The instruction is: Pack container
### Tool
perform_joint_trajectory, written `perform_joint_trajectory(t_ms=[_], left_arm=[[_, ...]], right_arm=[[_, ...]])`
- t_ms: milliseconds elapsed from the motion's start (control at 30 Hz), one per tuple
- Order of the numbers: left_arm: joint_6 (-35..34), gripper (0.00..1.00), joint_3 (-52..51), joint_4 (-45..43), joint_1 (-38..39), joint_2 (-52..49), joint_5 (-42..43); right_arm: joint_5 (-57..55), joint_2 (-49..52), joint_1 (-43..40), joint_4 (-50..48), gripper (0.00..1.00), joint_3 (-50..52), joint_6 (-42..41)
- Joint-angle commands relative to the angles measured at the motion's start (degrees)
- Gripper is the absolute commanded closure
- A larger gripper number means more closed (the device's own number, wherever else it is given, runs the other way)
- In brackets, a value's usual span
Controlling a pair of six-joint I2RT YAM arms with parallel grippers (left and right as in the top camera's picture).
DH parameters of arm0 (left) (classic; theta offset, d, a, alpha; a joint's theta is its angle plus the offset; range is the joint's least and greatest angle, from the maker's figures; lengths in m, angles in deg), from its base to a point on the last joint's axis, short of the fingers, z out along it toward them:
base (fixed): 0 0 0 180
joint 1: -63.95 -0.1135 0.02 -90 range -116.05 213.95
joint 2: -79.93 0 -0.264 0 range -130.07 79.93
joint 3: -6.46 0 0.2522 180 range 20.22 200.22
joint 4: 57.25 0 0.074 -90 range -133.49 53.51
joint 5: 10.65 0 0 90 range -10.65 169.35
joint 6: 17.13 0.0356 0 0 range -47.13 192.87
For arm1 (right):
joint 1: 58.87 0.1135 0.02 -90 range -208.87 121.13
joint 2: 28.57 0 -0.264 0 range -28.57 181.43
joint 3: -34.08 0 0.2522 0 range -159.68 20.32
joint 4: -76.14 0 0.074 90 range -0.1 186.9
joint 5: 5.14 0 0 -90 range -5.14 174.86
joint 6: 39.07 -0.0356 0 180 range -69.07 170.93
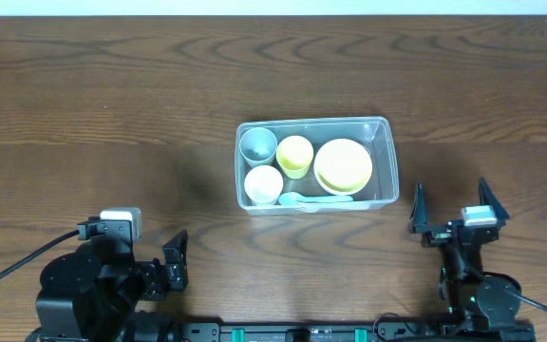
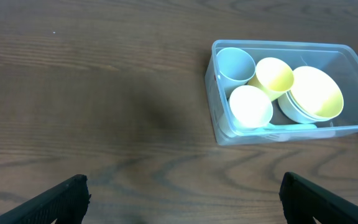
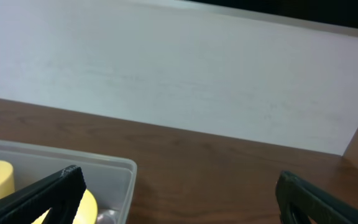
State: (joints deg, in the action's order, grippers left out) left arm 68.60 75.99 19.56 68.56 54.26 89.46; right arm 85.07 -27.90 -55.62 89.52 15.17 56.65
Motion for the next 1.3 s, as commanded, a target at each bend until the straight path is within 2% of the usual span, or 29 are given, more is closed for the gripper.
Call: perform_joint_trajectory(t_ms=[0,67,233,1267], left_arm=[[-0.11,0.02,-0.33,0.13,-0.13,0.07,-0.26],[-0.11,0.02,-0.33,0.13,-0.13,0.07,-0.26],[-0.11,0.02,-0.33,0.13,-0.13,0.07,-0.26],[-0.07,0.02,-0.33,0.33,-0.13,0.42,-0.26]], right_arm=[[-0.42,-0.39,0.52,-2.49,0.01,3.26,1.25],[-0.90,-0.42,0.50,-3.52,0.01,4.87,1.25],[-1.27,-0.42,0.61,5.22,0.01,4.79,1.22],[-1.29,-0.39,0.63,4.57,0.01,4.83,1.20]])
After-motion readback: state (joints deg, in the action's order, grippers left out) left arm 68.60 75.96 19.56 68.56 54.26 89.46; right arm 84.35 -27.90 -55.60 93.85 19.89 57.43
